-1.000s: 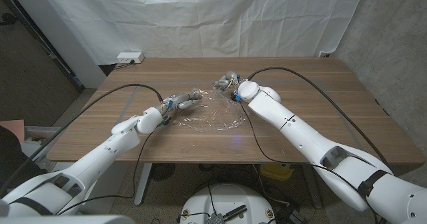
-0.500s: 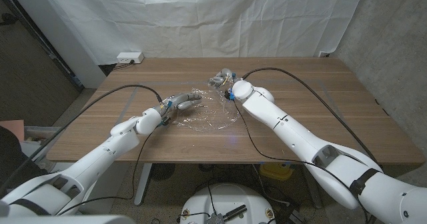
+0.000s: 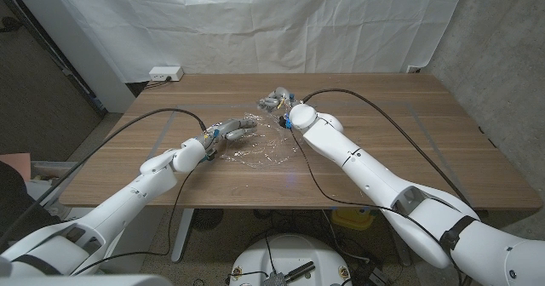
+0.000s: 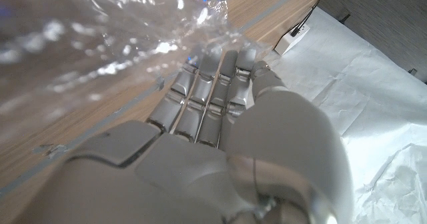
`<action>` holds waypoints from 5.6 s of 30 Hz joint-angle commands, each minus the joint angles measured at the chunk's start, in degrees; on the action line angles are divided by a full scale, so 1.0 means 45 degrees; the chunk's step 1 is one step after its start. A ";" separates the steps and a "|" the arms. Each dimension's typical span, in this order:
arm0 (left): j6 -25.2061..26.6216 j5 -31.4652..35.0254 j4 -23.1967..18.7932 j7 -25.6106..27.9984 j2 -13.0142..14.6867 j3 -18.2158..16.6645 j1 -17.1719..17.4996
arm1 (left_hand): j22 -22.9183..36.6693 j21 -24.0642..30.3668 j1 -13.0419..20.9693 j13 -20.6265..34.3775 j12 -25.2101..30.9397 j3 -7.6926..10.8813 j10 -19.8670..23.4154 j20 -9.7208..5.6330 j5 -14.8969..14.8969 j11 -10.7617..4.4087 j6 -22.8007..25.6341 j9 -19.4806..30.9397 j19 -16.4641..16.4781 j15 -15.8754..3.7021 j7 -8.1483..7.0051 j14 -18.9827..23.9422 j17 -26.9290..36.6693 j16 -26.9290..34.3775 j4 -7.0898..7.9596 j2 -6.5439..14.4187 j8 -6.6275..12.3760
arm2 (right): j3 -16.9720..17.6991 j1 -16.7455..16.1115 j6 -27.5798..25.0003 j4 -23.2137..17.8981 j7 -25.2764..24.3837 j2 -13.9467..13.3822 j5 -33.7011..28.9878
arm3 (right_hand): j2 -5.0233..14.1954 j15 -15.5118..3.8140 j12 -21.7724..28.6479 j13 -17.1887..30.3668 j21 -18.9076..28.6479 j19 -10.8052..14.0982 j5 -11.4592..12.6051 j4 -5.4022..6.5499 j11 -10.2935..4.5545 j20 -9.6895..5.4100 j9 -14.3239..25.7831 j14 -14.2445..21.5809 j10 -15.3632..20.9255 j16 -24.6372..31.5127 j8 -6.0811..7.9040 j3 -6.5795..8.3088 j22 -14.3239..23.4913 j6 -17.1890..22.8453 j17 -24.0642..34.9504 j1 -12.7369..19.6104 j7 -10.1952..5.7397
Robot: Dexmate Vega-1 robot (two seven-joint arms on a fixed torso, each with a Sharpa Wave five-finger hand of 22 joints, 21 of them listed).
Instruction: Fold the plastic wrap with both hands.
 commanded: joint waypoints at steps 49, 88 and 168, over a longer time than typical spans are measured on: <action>0.0086 -0.0243 0.0171 0.0357 0.0085 -0.0300 0.0101 | 0.0081 -0.0029 -0.0064 0.0042 0.0002 -0.0018 -0.0063 0.0196 0.0061 -0.0040 -0.0134 0.0002 0.0004 -0.0411 0.0010 -0.0097 0.0054 0.0098 0.0030 0.0035 0.0053 | -0.0623 0.2598 0.3764 0.8535 -0.1198 0.3574 -0.0889 | -0.0019 -0.1320 0.0235 -0.0126 0.0486 -0.0201 -0.0187 0.0124 -0.0018 0.0049 0.0080 0.0166 0.0096 0.0133 -0.0089 -0.0056 -0.0131 0.0223 -0.0347 0.0357 0.0024; -0.1314 -0.0282 -0.1607 0.5287 -0.0144 -0.2935 0.2072 | 0.0166 0.0079 -0.0099 0.0092 0.0317 0.0038 0.0800 0.0610 0.0020 0.0130 0.0446 0.0034 0.0560 0.0417 -0.0025 0.1684 0.0152 0.0550 0.0131 0.0182 0.0183 | -0.0997 0.2234 0.4330 0.8459 -0.2189 0.3494 -0.1940 | -0.0076 -0.1343 0.0375 -0.0219 0.0731 -0.0367 -0.0208 0.0160 -0.0065 0.0000 0.0049 0.0291 0.0168 0.0076 -0.0157 0.0025 -0.0271 0.0345 -0.0354 0.0358 -0.0036; -0.8760 -0.1180 0.0973 0.6446 -0.3512 -0.5981 0.1327 | 0.0236 0.0024 0.0015 0.0144 0.0033 0.0129 0.0341 0.0672 -0.0045 0.0295 -0.0326 0.0031 0.0492 -0.0023 -0.0185 0.1389 0.0157 0.0198 0.0047 0.0104 0.0049 | -0.7281 0.5864 0.6101 1.3585 -0.0702 0.4716 -0.3191 | -0.0553 0.1216 -0.3263 -0.1295 -0.0239 -0.5271 -0.0119 0.4308 0.1657 0.1466 -0.0553 -0.3690 -0.4796 -0.2556 -0.2368 -0.3691 -0.0488 -0.4039 -0.1404 -1.3265 -0.0876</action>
